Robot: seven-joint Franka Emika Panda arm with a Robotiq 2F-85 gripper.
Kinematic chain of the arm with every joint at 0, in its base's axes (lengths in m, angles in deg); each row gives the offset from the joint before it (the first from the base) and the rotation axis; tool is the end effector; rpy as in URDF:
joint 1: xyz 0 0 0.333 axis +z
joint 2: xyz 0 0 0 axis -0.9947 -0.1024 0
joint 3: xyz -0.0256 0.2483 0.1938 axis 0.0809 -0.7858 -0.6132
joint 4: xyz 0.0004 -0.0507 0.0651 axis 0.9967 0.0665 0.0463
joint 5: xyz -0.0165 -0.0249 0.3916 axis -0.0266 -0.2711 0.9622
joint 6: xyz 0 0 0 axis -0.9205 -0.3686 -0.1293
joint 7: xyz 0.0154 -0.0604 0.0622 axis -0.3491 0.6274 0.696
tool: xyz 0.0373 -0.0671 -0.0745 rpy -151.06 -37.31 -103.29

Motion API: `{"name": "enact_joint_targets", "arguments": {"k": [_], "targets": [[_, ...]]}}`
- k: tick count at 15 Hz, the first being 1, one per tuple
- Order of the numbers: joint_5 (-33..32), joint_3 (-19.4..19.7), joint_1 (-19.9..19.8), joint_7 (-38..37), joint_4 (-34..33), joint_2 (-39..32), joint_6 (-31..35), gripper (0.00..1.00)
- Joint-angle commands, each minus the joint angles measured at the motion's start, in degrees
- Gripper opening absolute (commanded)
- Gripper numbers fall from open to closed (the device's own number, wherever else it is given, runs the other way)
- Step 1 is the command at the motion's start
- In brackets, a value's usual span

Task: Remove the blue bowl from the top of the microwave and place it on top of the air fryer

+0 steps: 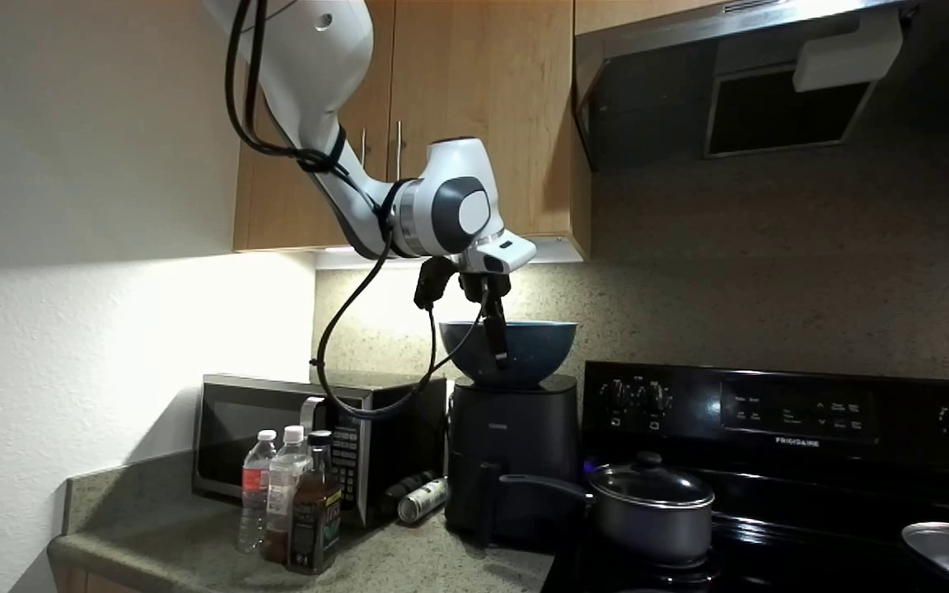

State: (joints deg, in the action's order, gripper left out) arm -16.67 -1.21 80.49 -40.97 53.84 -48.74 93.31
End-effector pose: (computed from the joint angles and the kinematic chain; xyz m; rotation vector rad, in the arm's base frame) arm 0.5711 -0.0591 0.5071 -2.2393 1.5748 -0.7309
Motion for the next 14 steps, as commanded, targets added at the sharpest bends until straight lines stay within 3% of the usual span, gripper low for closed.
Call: {"name": "enact_joint_targets", "arguments": {"k": [1,6,14], "targets": [[-6.9,0.3,-1.8,-6.9,0.3,-1.3,5.8,1.0],[-25.7,2.0,-3.4,-21.8,1.1,-5.0,17.5,1.0],[-50.6,5.6,-2.0,-44.5,-1.6,-6.6,14.0,1.0]]}}
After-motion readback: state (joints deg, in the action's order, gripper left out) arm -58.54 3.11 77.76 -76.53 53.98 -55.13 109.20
